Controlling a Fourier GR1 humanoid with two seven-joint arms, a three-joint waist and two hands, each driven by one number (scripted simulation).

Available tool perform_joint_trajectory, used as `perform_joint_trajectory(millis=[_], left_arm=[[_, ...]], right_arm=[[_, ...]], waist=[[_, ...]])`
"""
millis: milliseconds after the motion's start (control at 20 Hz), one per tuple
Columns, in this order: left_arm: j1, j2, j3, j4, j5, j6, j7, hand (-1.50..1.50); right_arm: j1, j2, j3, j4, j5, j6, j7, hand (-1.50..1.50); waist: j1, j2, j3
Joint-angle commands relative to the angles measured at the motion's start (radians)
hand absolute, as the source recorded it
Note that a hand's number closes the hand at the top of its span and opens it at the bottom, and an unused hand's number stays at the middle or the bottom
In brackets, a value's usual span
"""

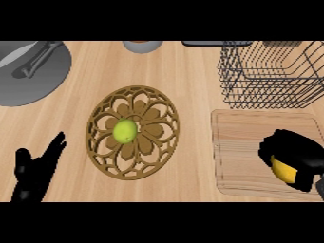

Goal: Pick the lemon from the cutting board and place it in the basket

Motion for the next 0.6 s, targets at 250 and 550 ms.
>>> perform_joint_trajectory(millis=[250,550], left_arm=[[0.035,-0.004,0.014,0.02,0.005,0.015,0.042,0.0],[0.034,-0.028,-0.006,-0.003,0.004,0.019,0.057,0.0]], right_arm=[[0.008,0.442,-0.014,-0.138,0.102,0.107,0.719,1.5],[0.041,0.58,-0.031,-0.313,-0.275,-0.068,0.883,1.5]], waist=[[-0.024,0.001,-0.009],[-0.018,0.007,0.005]])
